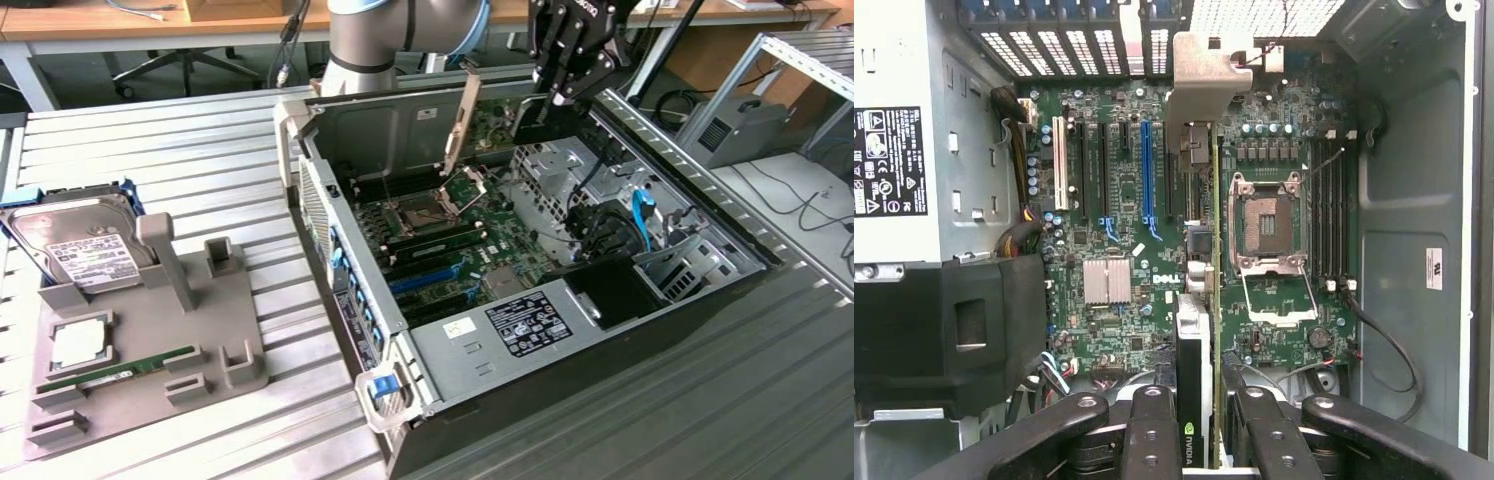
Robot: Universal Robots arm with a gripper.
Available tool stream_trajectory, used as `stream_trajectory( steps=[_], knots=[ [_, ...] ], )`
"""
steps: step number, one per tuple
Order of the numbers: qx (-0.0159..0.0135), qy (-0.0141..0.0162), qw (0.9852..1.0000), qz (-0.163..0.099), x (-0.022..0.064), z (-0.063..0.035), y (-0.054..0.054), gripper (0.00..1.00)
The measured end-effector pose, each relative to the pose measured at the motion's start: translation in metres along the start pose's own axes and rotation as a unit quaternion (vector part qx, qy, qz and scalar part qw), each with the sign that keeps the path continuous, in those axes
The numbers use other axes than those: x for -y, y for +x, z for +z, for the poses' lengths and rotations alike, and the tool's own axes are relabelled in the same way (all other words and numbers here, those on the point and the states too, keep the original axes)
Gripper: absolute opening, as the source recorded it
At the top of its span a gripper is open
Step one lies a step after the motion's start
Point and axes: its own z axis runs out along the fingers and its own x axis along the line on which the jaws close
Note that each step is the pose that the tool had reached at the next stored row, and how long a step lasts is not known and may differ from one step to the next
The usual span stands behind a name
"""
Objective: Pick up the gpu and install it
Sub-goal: 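Insert the gpu into the slot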
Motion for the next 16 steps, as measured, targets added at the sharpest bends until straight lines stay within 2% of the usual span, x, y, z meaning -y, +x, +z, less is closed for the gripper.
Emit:
stream_trajectory(
  steps=[13, 16],
  knots=[
    [0.0000, 0.0000, 1.0000, 0.000, 0.0001, 0.0070, 0.000, 0.27],
    [0.0001, 0.0000, 1.0000, 0.000, 0.0000, 0.0118, 0.000, 0.27]
  ],
)
